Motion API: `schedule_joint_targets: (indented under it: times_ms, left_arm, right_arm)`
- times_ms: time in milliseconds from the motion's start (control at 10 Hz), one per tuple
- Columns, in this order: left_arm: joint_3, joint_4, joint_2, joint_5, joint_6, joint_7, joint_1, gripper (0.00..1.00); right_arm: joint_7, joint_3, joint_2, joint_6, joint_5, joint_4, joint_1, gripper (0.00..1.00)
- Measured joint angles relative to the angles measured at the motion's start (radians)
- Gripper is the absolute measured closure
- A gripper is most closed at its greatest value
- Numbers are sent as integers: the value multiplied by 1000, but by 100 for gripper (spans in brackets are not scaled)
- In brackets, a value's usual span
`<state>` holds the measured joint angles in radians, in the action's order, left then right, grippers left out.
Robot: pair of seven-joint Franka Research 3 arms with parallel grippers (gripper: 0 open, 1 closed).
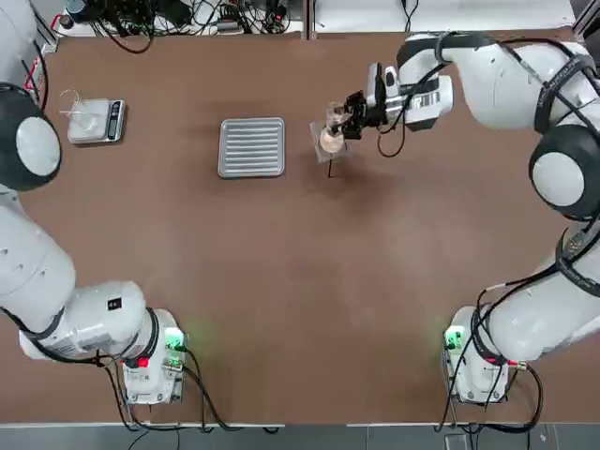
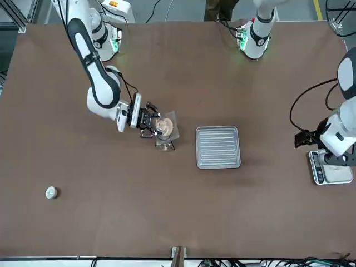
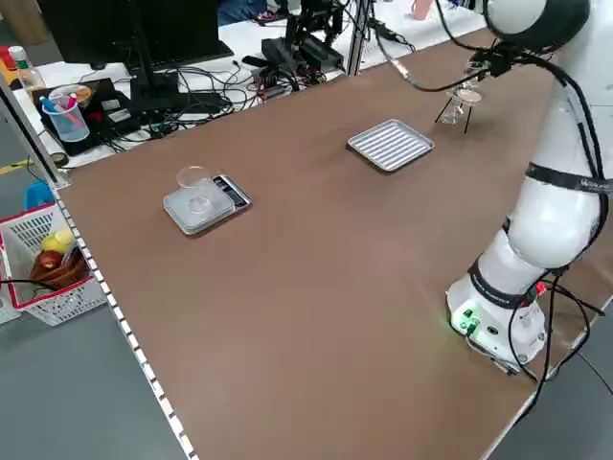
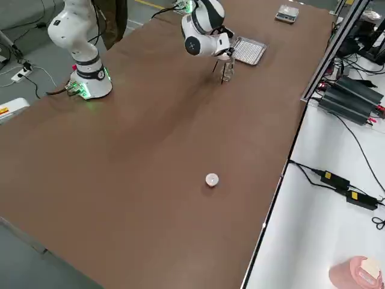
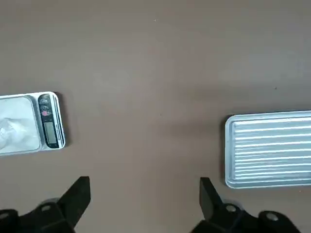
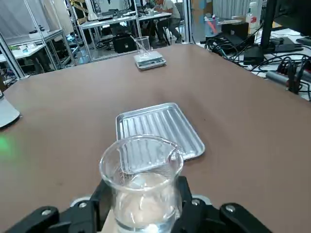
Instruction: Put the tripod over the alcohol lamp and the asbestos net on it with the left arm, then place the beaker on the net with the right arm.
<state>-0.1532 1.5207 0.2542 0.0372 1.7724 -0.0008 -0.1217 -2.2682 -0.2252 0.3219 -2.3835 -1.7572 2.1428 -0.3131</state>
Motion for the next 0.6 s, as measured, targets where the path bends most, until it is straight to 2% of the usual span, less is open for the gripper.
schedule_joint_targets:
  times_ms: [200, 400, 600]
  left_arm:
    - [112, 1, -21, -34, -51, -24, 94, 1]
    - [145, 2, -25, -40, -54, -45, 139, 1]
    - [205, 2, -45, -44, -57, -57, 212, 1]
  right_arm:
    - [0, 0, -4, -17, -10, 1, -31, 42]
    - [-2, 1, -4, -18, -10, 1, -33, 42]
    - [-13, 5, -5, -18, -10, 1, -31, 42]
